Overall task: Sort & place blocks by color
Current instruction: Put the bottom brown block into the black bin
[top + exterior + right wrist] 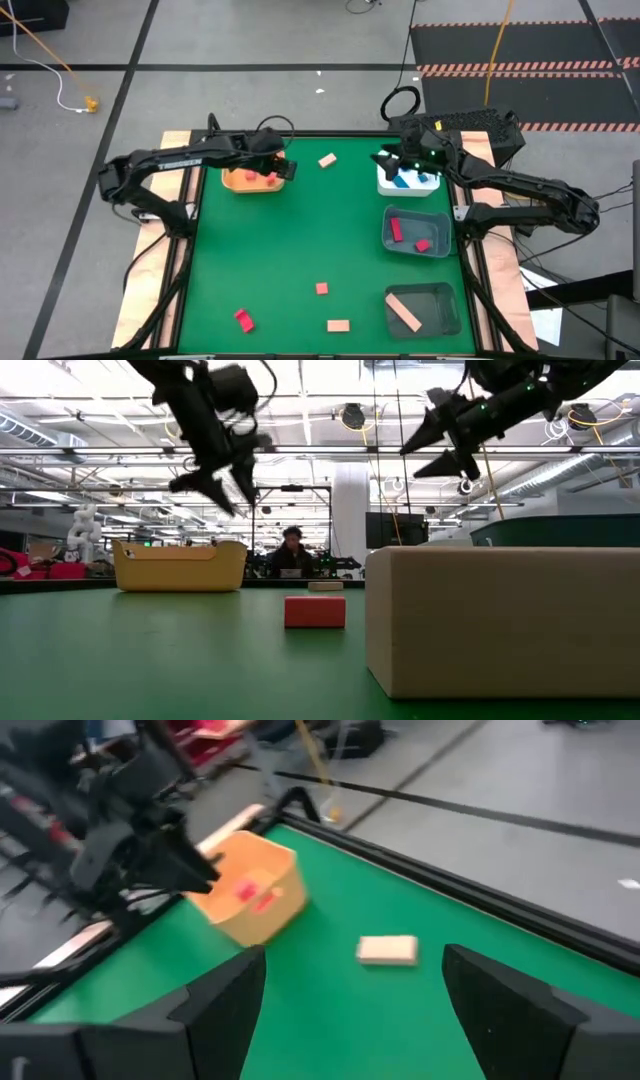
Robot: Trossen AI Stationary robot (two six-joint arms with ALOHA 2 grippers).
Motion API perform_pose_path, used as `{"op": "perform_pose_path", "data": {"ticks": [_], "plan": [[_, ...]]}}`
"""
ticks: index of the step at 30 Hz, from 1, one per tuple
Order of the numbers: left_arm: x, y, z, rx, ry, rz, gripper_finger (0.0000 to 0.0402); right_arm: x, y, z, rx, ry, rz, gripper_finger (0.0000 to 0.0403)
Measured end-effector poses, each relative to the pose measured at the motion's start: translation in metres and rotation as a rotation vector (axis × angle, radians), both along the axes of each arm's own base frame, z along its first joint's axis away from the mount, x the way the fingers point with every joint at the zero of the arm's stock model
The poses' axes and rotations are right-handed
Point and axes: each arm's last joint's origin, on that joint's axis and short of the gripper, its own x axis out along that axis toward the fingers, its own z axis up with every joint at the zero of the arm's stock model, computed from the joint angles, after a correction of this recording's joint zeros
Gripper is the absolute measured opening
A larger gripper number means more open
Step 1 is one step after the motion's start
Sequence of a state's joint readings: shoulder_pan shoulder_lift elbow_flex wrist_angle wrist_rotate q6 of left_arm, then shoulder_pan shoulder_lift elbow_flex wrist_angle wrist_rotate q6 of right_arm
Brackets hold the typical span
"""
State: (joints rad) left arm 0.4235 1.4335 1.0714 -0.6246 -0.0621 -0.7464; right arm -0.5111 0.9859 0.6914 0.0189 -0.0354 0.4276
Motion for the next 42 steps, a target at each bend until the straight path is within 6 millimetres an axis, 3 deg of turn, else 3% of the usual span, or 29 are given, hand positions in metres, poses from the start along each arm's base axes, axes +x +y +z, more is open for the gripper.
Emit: {"op": "perform_pose_path", "data": {"ticks": [7,17,31,42], "plan": [[0.015,-0.042,0.025,0.087,-0.177,-0.206,0.0165,0.012,0.021,0.005,-0.047,-0.034,0.113,0.0293],[0.026,-0.117,0.024,0.076,-0.172,-0.495,0.0152,0.031,0.068,0.009,-0.039,-0.111,0.231,0.0293],[0.001,-0.209,0.021,-0.026,-0.11,-0.628,0.0152,0.067,0.17,0.004,-0.046,-0.043,0.367,0.0293],[-0.019,-0.254,0.022,-0.103,-0.142,-0.586,0.0152,0.099,0.22,-0.006,-0.042,0.031,0.535,0.0293]]}}
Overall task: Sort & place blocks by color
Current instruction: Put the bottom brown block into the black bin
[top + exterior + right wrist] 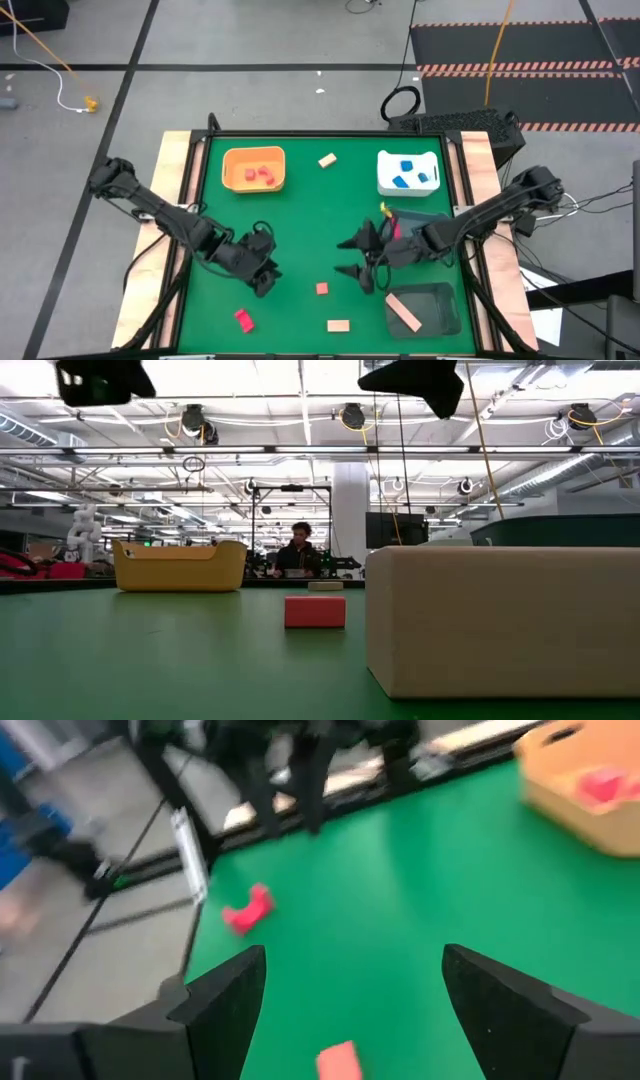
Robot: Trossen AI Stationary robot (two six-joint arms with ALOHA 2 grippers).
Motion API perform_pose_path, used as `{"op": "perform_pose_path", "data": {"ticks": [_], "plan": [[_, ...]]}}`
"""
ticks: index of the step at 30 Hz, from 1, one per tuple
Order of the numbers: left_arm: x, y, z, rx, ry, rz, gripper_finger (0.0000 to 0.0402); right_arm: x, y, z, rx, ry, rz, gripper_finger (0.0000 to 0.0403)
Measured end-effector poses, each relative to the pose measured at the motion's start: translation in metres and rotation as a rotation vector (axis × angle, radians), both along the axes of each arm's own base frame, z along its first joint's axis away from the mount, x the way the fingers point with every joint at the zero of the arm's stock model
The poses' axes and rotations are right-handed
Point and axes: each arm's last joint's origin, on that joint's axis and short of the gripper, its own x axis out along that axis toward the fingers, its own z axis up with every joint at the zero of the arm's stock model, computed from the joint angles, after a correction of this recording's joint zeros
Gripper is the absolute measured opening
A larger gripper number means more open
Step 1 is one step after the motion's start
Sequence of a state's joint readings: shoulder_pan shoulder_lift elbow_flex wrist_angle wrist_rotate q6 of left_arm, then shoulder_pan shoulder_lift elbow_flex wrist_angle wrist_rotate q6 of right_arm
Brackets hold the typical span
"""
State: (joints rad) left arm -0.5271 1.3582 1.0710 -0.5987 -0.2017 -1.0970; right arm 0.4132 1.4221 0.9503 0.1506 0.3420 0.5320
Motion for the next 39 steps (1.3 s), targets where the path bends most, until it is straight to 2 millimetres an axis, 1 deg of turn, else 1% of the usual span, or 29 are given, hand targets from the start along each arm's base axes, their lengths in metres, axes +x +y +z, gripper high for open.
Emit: {"op": "perform_pose_path", "data": {"ticks": [5,9,12,21,26,29,34,36,39], "plan": [[-0.008,-0.014,0.001,-0.013,-0.026,0.049,0.0152,0.005,0.006,-0.012,-0.033,0.062,0.097,0.0293],[-0.011,-0.02,0.002,-0.012,-0.07,0.111,0.0152,0.008,0.009,-0.028,-0.062,0.143,0.102,0.0293],[-0.012,-0.023,0.004,-0.02,-0.107,0.172,0.0152,0.009,0.015,-0.036,-0.043,0.169,0.11,0.0293],[-0.008,-0.031,0.014,-0.078,-0.26,0.246,0.0152,-0.009,0.051,-0.036,0.039,0.175,0.205,0.0293],[-0.006,-0.036,0.02,-0.1,-0.34,0.261,0.0152,-0.024,0.074,-0.035,-0.01,0.141,0.194,0.0293],[-0.008,-0.04,0.022,-0.1,-0.37,0.273,0.0152,-0.03,0.081,-0.035,-0.013,0.122,0.187,0.0293],[-0.011,-0.046,0.026,-0.098,-0.427,0.287,0.0152,-0.024,0.1,-0.041,0.073,0.035,0.209,0.0293],[-0.012,-0.047,0.026,-0.094,-0.429,0.29,0.0152,-0.02,0.108,-0.05,0.076,0.004,0.227,0.0293],[-0.013,-0.048,0.026,-0.097,-0.432,0.293,0.0152,-0.015,0.115,-0.067,0.034,0.023,0.243,0.0293]]}}
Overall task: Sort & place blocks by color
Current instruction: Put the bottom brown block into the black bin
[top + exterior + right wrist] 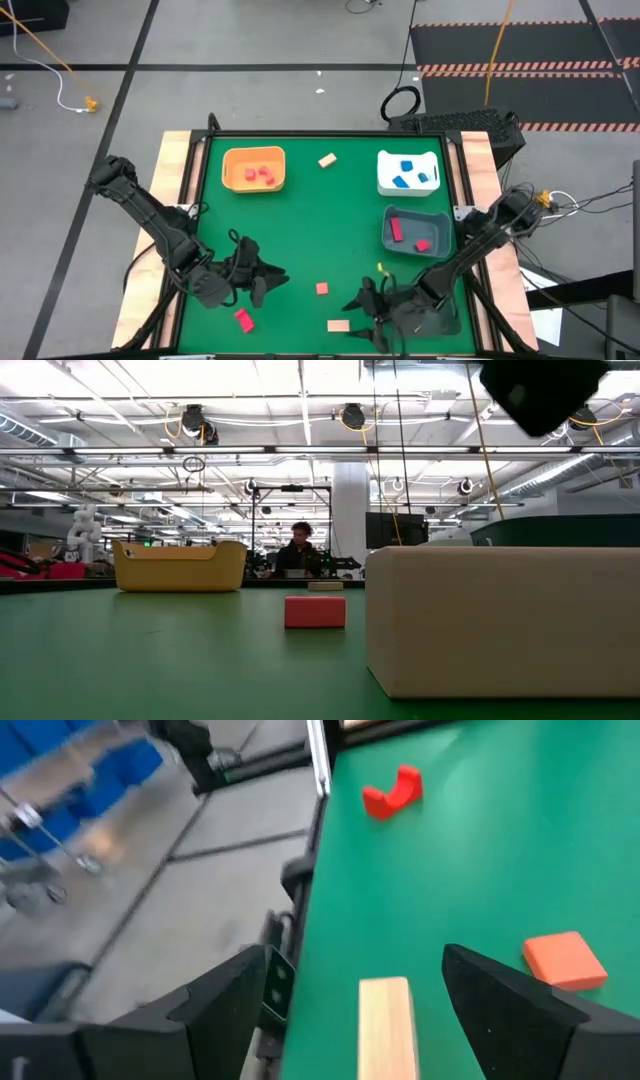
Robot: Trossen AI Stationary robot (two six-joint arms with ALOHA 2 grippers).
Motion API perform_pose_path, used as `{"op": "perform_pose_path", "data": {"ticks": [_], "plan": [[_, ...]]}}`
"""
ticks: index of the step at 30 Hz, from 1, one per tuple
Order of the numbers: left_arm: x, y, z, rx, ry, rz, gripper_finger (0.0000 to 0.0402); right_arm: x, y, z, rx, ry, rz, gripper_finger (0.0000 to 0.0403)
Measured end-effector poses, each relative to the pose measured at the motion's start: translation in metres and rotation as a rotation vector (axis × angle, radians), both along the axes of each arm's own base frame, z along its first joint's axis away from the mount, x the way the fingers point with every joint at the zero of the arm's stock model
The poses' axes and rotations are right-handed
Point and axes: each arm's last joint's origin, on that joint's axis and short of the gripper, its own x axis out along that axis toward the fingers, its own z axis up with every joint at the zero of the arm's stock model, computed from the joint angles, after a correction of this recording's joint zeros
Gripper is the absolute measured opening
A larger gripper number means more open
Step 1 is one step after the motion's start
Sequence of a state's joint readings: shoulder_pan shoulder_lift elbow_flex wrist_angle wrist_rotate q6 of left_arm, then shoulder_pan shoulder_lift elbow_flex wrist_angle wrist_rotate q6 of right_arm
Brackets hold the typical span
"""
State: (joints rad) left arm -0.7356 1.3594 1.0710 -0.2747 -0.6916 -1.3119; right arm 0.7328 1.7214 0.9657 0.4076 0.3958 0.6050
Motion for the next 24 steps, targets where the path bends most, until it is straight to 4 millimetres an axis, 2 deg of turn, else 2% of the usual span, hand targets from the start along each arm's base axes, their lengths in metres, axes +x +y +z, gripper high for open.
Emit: {"op": "perform_pose_path", "data": {"ticks": [7,11,16,24], "plan": [[-0.002,-0.003,0.0,0.005,-0.001,-0.013,0.0152,0.017,0.018,-0.019,-0.187,-0.017,0.081,0.0293],[-0.002,-0.003,0.0,0.011,-0.001,-0.016,0.0152,0.022,0.024,-0.026,-0.231,0.008,0.095,0.0293],[-0.002,-0.003,0.0,0.018,0.0,-0.019,0.0152,0.024,0.026,-0.046,-0.303,0.107,0.101,0.0293],[-0.002,-0.002,0.0,0.022,0.003,-0.019,0.0152,0.026,0.025,-0.053,-0.344,0.126,0.08,0.0293]]}}
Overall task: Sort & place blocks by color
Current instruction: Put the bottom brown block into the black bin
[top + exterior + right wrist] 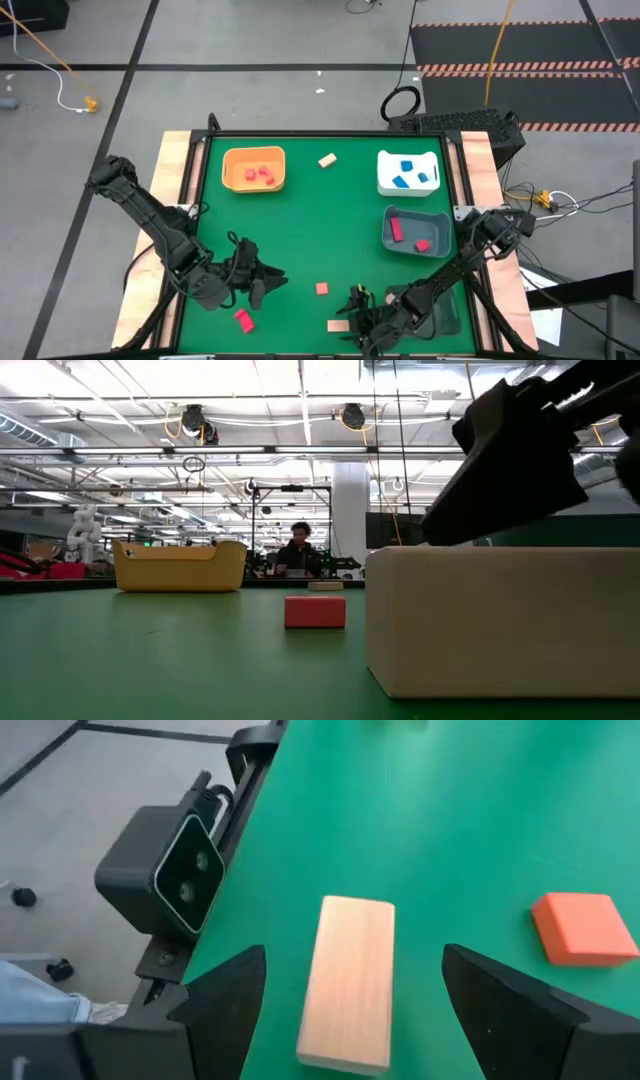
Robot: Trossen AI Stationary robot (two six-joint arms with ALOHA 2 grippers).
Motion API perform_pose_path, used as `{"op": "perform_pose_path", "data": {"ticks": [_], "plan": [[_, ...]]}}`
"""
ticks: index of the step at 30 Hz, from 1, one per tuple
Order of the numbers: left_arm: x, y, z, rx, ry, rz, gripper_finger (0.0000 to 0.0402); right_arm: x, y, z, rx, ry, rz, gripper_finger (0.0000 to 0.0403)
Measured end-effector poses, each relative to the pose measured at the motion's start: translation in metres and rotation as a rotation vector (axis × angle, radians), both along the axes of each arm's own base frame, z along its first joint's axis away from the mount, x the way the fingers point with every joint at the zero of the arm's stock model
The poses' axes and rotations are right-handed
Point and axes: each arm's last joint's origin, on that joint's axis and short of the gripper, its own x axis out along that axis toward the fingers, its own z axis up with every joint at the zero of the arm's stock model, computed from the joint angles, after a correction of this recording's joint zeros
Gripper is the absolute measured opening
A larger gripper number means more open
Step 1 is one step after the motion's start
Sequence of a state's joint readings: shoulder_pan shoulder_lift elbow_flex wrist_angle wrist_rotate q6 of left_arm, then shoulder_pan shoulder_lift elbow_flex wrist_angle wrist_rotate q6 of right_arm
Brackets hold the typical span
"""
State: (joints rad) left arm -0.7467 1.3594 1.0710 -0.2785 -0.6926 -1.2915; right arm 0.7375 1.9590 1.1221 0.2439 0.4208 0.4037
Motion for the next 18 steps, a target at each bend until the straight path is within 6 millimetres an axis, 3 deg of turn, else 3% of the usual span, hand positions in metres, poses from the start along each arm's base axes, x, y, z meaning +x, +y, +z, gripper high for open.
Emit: {"op": "perform_pose_path", "data": {"ticks": [18], "plan": [[0.0,0.0,0.0,0.006,-0.005,0.014,0.0152,-0.002,-0.005,-0.013,-0.045,0.108,0.034,0.0293]]}}
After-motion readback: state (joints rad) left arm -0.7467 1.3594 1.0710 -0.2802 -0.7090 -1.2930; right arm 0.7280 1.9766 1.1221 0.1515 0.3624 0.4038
